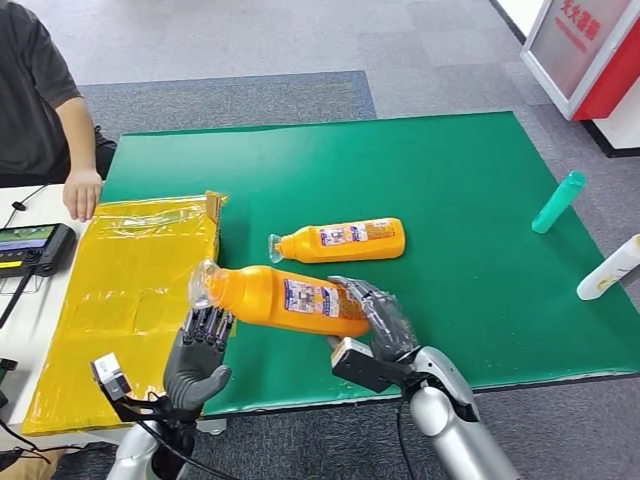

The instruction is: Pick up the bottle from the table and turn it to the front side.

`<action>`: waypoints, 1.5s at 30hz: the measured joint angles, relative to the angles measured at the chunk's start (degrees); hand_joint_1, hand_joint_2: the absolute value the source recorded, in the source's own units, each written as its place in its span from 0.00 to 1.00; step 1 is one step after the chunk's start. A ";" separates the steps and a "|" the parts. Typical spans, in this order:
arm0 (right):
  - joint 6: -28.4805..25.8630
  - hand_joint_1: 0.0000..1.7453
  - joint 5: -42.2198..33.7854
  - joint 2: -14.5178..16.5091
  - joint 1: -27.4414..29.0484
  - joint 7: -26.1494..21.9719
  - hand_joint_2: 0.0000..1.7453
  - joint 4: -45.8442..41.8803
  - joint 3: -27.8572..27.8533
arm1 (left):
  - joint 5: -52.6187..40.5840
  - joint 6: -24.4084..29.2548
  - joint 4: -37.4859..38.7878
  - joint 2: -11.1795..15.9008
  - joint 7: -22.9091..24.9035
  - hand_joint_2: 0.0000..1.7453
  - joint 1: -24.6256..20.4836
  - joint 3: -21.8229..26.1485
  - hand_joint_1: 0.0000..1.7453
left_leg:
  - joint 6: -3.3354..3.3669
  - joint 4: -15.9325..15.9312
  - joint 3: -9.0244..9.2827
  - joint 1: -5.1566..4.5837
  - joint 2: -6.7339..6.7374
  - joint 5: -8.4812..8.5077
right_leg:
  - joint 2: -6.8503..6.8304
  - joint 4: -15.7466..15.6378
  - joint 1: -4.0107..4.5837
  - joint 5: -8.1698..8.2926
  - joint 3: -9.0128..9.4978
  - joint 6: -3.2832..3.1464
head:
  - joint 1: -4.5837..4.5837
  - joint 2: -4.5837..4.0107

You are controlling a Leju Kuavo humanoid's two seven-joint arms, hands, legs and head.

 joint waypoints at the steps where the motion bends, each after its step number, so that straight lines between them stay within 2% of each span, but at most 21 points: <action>1: -0.26 1.00 0.36 0.20 0.03 -0.37 1.00 0.37 0.33 | 0.62 -0.29 0.10 -0.03 0.29 1.00 -0.19 -0.50 0.00 | 0.00 0.00 0.00 0.00 0.00 0.00 | 0.00 0.00 0.00 0.00 0.00 0.00 | 0.00 0.00; 9: -3.59 1.00 4.08 1.99 0.75 -1.70 1.00 3.21 4.63 | 4.73 1.23 0.79 -0.44 2.38 1.00 -1.62 -2.91 0.00 | -0.01 0.00 0.00 0.01 0.00 0.01 | 0.00 0.00 0.01 0.00 -0.01 0.00 | -0.01 0.00; 20: -4.68 1.00 4.67 2.11 1.51 -1.42 1.00 3.16 6.91 | 4.67 4.16 0.81 -1.12 2.57 1.00 -1.67 -3.06 0.00 | 0.00 0.00 0.00 0.00 0.00 0.00 | 0.00 0.00 0.00 0.00 -0.01 0.00 | 0.00 0.00; 31: -5.97 1.00 4.24 2.08 1.47 -0.89 1.00 1.88 6.87 | 2.09 3.78 0.52 -1.39 2.28 1.00 -1.61 -5.33 0.00 | 0.00 0.00 -0.01 0.00 0.00 0.01 | 0.00 0.00 0.00 0.00 0.00 0.00 | 0.00 0.00; 41: -6.90 1.00 4.27 2.06 1.05 -0.65 1.00 0.94 5.02 | 1.14 3.79 -2.20 -0.43 1.91 1.00 -0.98 -8.27 0.00 | -0.01 0.00 -0.01 0.00 0.00 0.01 | 0.00 0.00 0.01 0.00 0.01 0.00 | -0.01 0.00; 44: -7.02 1.00 4.39 2.06 0.96 -0.63 1.00 0.94 4.59 | 0.89 3.72 -3.28 -0.10 1.60 1.00 -0.72 -8.93 0.07 | -0.01 0.00 -0.01 0.00 0.00 0.01 | 0.00 0.00 0.01 0.00 0.01 0.00 | -0.01 0.00; 45: -7.04 1.00 4.40 2.06 0.94 -0.63 1.00 0.94 4.44 | 0.77 3.70 -3.62 -0.01 1.49 1.00 -0.61 -9.12 0.20 | -0.01 0.00 -0.01 0.00 0.00 0.01 | 0.00 0.00 0.01 0.00 0.01 0.00 | -0.01 0.00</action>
